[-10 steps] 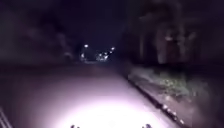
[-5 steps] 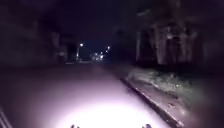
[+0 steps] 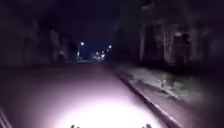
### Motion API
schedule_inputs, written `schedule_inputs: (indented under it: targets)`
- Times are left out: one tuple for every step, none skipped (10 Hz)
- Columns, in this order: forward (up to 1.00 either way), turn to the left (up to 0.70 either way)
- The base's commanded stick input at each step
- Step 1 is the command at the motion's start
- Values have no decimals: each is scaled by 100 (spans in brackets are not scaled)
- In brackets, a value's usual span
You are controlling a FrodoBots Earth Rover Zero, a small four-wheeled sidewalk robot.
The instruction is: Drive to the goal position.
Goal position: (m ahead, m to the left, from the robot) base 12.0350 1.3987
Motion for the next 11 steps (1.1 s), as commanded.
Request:
schedule_inputs:
  targets:
    - [100, 18]
    - [100, 1]
    - [100, 0]
    - [100, 0]
    - [100, 0]
    - [100, 0]
    - [100, 0]
    - [100, 0]
    - [100, 0]
    - [100, 0]
    - [100, 0]
